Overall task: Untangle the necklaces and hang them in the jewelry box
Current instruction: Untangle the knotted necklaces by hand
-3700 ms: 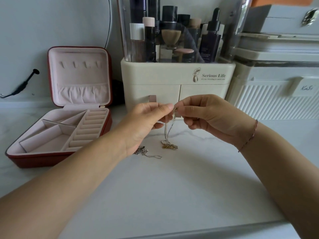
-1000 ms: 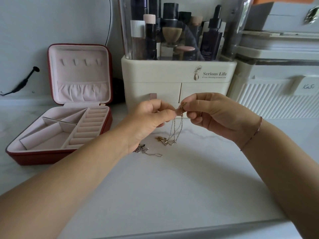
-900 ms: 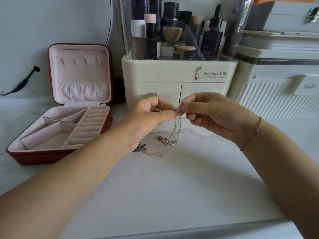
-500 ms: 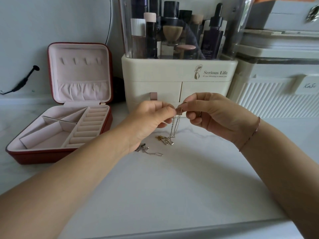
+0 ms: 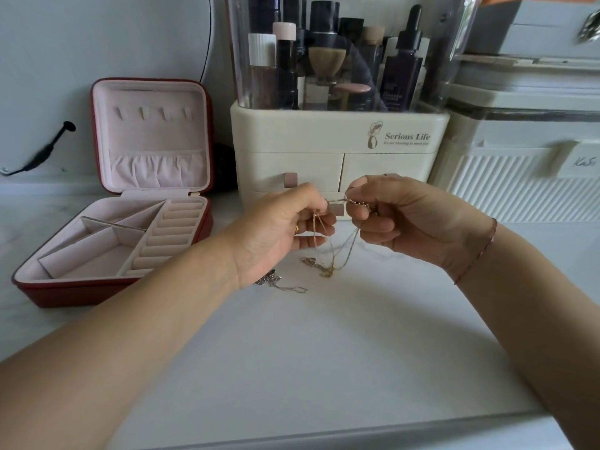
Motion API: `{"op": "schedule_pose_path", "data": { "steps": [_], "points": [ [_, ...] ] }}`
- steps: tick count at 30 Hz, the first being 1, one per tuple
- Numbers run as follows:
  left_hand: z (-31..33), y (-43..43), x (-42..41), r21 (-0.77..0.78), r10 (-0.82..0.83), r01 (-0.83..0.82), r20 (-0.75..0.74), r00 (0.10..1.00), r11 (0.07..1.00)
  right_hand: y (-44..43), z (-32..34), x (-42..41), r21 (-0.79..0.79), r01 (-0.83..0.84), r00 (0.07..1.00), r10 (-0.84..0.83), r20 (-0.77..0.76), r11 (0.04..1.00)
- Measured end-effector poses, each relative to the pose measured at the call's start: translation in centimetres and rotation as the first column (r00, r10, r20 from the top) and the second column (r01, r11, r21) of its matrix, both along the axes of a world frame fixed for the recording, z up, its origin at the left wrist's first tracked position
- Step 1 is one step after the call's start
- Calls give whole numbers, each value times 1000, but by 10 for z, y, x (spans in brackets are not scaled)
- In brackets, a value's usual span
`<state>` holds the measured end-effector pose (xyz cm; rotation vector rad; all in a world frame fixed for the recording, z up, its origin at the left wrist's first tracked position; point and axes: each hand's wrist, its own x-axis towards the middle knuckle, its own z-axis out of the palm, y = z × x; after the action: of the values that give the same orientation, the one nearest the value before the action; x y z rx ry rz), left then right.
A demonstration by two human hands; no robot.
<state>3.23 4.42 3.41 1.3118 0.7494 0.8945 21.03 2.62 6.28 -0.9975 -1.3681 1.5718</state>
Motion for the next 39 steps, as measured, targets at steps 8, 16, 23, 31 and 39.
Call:
{"op": "schedule_pose_path", "data": {
  "steps": [8, 16, 23, 31, 39],
  "points": [
    [8, 6, -10, -59, 15, -5, 184, 983, 998, 4, 8, 16, 55, 133, 991, -131, -40, 990],
    [11, 2, -9, -21, 77, -77, 23, 997, 997, 5, 11, 27, 126, 182, 974, -161, -160, 975],
    [2, -4, -3, 106, 168, -144, -280, 945, 984, 6, 11, 24, 150, 203, 956, -162, -246, 968],
    [-1, -6, 1, 227, 196, -137, -263, 945, 964, 5, 2, 15, 239, 34, 999, -25, -37, 970],
    [3, -9, 4, 233, 141, -117, -89, 986, 965, 5, -3, 9, 235, -11, 999, 1, 42, 972]
  ]
}}
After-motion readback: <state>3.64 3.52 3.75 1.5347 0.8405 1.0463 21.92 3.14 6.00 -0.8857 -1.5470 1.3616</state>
